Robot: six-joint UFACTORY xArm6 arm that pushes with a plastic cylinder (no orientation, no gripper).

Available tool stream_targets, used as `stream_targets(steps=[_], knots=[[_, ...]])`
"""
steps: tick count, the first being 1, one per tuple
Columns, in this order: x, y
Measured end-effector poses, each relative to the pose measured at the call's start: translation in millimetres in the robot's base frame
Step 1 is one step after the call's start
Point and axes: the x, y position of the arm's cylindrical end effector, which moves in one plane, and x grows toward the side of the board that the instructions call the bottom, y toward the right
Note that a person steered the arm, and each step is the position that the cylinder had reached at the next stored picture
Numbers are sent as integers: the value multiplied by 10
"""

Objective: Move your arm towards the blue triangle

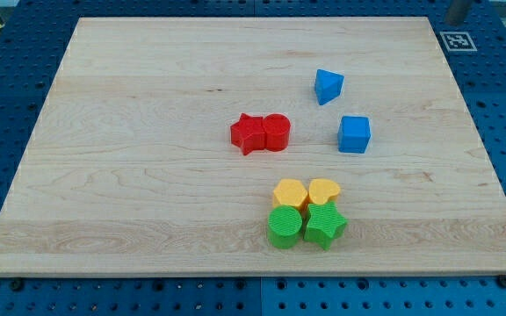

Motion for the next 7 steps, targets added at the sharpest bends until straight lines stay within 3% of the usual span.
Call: stream_targets(steps=[7], knots=[[-16,-3]])
